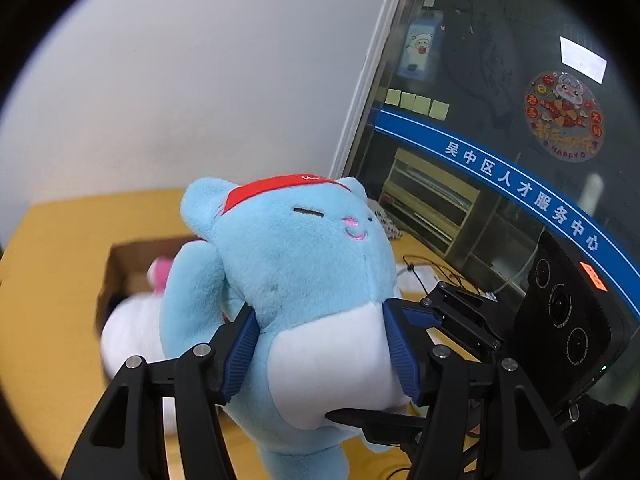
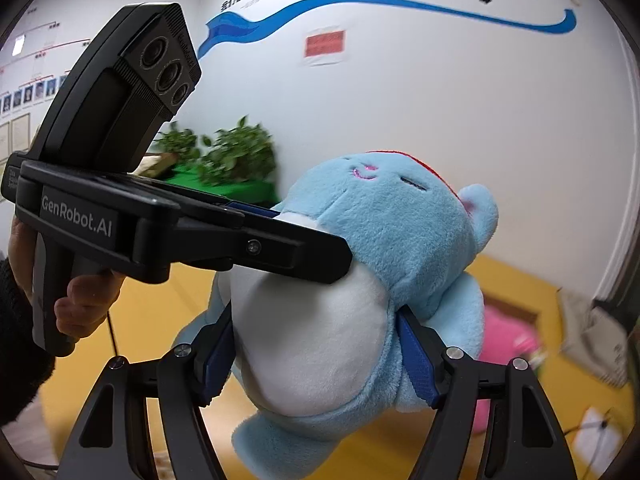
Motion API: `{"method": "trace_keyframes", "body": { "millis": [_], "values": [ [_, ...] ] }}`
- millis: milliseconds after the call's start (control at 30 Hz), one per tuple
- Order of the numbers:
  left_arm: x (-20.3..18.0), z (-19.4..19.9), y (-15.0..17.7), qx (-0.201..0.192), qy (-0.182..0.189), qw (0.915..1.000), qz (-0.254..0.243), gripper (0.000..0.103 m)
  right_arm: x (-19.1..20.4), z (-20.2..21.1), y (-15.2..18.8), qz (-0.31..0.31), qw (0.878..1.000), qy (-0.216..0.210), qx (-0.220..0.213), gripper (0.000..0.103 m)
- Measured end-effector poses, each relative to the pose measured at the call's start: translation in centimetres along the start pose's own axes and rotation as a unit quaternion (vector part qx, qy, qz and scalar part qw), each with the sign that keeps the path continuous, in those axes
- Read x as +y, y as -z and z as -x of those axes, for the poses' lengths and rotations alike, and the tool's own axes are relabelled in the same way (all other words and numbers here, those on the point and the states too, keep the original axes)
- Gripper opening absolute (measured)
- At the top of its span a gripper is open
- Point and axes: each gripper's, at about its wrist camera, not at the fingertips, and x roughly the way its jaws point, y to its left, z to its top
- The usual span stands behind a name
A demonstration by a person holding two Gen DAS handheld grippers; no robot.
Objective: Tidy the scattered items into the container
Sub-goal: 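Lift the light-blue plush with both grippers and carry it over the box, then lower the light-blue plush beside the white plush and open both grippers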
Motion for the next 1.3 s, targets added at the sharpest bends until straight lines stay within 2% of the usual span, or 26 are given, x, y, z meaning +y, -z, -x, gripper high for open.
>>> {"method": "trace_keyframes", "body": {
  "millis": [100,233,300,367,500,600,667,700,767,833,900,933,1000,1100,1167,1200,1300],
  "values": [
    [1.5,-4.7,-0.6,0.022,-0.012,0.9997,0.002,0.059,-3.4,-2.9,0.8,-0.007,1.000,0.015,0.015,0.079],
    [5.0,-11.2,1.2,0.078,-0.020,0.9964,0.027,0.059,-6.5,-7.8,4.1,-0.047,0.997,0.019,0.056,0.079],
    [6.5,-13.6,2.5,0.106,-0.028,0.9931,0.043,0.059,-7.5,-10.3,6.4,-0.086,0.993,0.010,0.081,0.080],
    [8.1,-14.7,3.9,0.120,-0.031,0.9902,0.065,0.059,-7.7,-11.9,7.8,-0.109,0.989,0.000,0.097,0.080],
    [9.5,-15.5,5.0,0.120,-0.015,0.9874,0.103,0.059,-7.5,-13.9,8.9,-0.122,0.985,-0.017,0.119,0.082],
    [9.0,-16.9,5.7,0.142,-0.036,0.9857,0.084,0.058,-7.5,-15.4,9.4,-0.130,0.980,-0.024,0.148,0.083],
    [8.4,-18.5,6.8,0.171,-0.059,0.9819,0.055,0.058,-7.7,-17.1,10.8,-0.108,0.976,-0.010,0.189,0.081],
    [8.2,-18.4,7.1,0.164,-0.067,0.9830,0.048,0.059,-7.5,-18.0,11.7,-0.092,0.975,0.001,0.201,0.082],
    [8.0,-17.4,7.0,0.147,-0.064,0.9853,0.059,0.060,-7.6,-17.4,11.8,-0.113,0.976,0.002,0.188,0.083],
    [7.5,-16.5,7.0,0.143,-0.068,0.9858,0.056,0.063,-7.4,-16.8,11.5,-0.119,0.975,-0.001,0.185,0.091],
    [6.7,-15.0,7.2,0.136,-0.088,0.9860,0.039,0.063,-6.6,-15.8,11.0,-0.119,0.975,0.006,0.188,0.096],
    [6.5,-14.4,7.3,0.133,-0.094,0.9859,0.038,0.063,-6.3,-15.3,10.8,-0.126,0.974,0.007,0.188,0.102],
    [7.1,-13.4,8.2,0.140,-0.108,0.9825,0.058,0.063,-6.1,-14.7,11.1,-0.149,0.970,0.009,0.193,0.103],
    [8.7,-13.0,10.5,0.170,-0.118,0.9734,0.099,0.063,-7.3,-14.5,12.4,-0.227,0.952,-0.005,0.206,0.103],
    [9.2,-12.8,12.1,0.189,-0.119,0.9682,0.112,0.060,-7.4,-14.1,12.7,-0.228,0.952,-0.003,0.202,0.102],
    [9.2,-12.3,12.8,0.189,-0.116,0.9686,0.113,0.050,-7.1,-14.3,12.6,-0.226,0.953,0.000,0.204,0.102],
    [7.7,-11.2,13.9,0.192,-0.121,0.9690,0.096,0.050,-5.8,-14.1,12.8,-0.224,0.950,-0.003,0.217,0.102]
  ]
}}
